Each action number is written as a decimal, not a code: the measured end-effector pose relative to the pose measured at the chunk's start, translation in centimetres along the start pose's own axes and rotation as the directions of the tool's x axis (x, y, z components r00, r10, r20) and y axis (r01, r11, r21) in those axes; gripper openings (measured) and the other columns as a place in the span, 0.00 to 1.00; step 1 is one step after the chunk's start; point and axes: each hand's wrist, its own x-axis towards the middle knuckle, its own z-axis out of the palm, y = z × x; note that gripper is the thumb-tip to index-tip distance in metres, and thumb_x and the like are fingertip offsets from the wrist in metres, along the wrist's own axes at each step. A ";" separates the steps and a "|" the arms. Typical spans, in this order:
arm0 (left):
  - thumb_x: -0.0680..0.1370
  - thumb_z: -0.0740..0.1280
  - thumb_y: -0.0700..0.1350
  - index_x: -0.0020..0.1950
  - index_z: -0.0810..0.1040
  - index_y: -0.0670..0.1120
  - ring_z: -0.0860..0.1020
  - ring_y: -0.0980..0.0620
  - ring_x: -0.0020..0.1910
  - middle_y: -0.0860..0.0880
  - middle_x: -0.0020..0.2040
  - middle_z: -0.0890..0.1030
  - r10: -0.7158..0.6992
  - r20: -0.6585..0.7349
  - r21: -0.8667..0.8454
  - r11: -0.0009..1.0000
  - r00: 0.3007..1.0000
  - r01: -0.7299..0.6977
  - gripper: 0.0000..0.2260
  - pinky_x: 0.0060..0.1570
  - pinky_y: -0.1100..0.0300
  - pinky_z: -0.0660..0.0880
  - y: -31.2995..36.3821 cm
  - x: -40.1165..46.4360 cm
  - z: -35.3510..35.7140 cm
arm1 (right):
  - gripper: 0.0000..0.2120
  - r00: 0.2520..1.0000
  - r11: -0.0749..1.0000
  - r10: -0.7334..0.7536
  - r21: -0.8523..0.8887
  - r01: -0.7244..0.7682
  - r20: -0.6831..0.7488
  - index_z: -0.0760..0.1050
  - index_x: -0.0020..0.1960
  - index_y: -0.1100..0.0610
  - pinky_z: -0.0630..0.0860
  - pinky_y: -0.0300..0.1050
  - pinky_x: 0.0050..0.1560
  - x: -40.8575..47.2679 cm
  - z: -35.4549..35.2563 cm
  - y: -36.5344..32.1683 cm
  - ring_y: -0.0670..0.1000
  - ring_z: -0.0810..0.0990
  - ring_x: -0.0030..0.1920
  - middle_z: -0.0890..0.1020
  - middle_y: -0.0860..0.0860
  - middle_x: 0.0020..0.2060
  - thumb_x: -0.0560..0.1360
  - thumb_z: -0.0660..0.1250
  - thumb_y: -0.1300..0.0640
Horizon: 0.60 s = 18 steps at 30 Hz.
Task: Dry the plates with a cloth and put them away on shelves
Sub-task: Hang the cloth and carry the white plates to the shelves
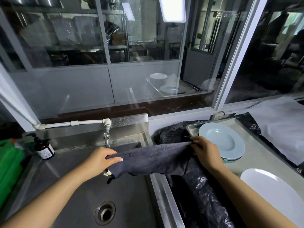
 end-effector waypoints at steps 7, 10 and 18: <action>0.76 0.70 0.44 0.32 0.78 0.44 0.68 0.62 0.29 0.55 0.27 0.72 -0.050 0.037 -0.117 0.992 0.998 0.054 0.13 0.31 0.66 0.63 1.3 -0.8 -1.1 | 0.06 0.991 1.000 -0.030 -0.001 0.030 0.130 0.74 0.44 0.47 0.72 0.32 0.44 -0.6 -0.7 0.3 0.46 0.80 0.42 0.81 0.42 0.39 0.77 0.68 0.56; 0.78 0.68 0.46 0.31 0.69 0.44 0.65 0.57 0.30 0.53 0.28 0.65 -0.184 0.025 -0.154 0.970 0.983 0.186 0.17 0.30 0.62 0.59 1.6 -0.7 0.0 | 0.07 0.983 0.998 0.031 0.054 -0.041 0.181 0.73 0.42 0.51 0.72 0.39 0.45 -0.8 0.0 0.5 0.46 0.76 0.41 0.79 0.45 0.37 0.78 0.66 0.55; 0.82 0.63 0.46 0.51 0.72 0.41 0.77 0.47 0.44 0.42 0.48 0.76 -0.603 0.220 -0.494 0.609 0.767 0.621 0.08 0.33 0.52 0.77 7.0 0.4 6.0 | 0.13 0.963 0.977 0.127 0.136 -0.163 0.238 0.68 0.39 0.54 0.72 0.41 0.41 -3.2 3.2 -3.3 0.45 0.73 0.37 0.74 0.46 0.33 0.81 0.61 0.51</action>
